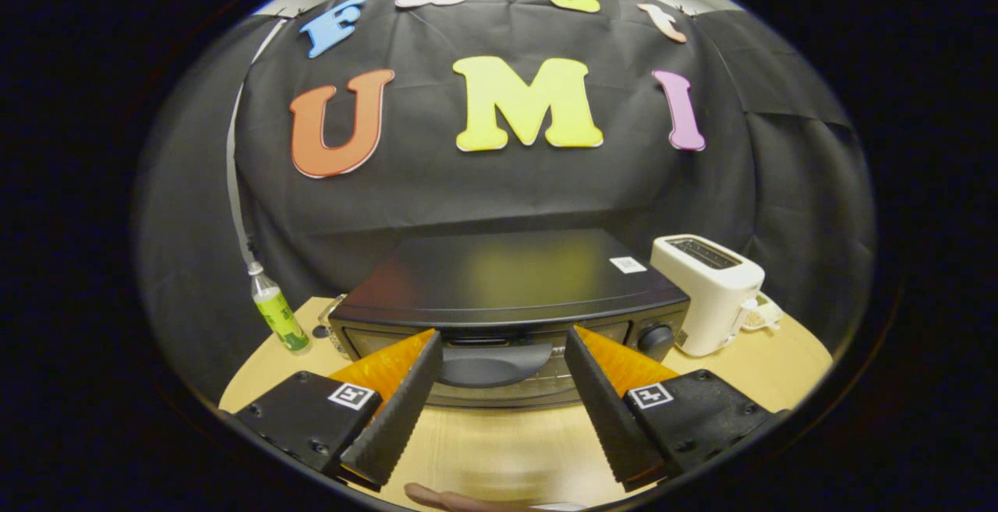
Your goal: Open the toaster oven, put the food inside, and close the toaster oven door.
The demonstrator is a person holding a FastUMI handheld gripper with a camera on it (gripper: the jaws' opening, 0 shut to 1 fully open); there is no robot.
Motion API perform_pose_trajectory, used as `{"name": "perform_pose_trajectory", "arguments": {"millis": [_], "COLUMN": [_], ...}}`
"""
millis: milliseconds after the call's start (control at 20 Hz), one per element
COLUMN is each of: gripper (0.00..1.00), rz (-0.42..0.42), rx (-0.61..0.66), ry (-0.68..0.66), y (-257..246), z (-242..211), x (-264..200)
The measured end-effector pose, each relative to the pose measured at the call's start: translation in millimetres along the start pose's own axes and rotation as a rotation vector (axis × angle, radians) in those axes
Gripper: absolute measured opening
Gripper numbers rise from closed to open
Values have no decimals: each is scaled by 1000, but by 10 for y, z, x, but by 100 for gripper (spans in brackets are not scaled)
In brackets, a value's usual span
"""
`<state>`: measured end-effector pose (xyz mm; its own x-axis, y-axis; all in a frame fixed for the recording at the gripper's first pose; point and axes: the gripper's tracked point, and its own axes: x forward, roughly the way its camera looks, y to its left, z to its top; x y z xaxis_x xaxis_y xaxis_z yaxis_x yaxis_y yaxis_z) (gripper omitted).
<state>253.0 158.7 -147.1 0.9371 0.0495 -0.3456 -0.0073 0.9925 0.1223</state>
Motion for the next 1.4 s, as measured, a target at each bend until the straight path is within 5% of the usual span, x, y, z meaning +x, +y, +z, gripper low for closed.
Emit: {"name": "perform_pose_trajectory", "arguments": {"millis": [550, 900, 1400], "gripper": [100, 100, 100], "rz": [-29, 51, 25], "rx": [17, 155, 56], "ry": [77, 88, 83], "y": [36, 41, -1], "z": [16, -92, -524], "x": [235, 181, -302]}}
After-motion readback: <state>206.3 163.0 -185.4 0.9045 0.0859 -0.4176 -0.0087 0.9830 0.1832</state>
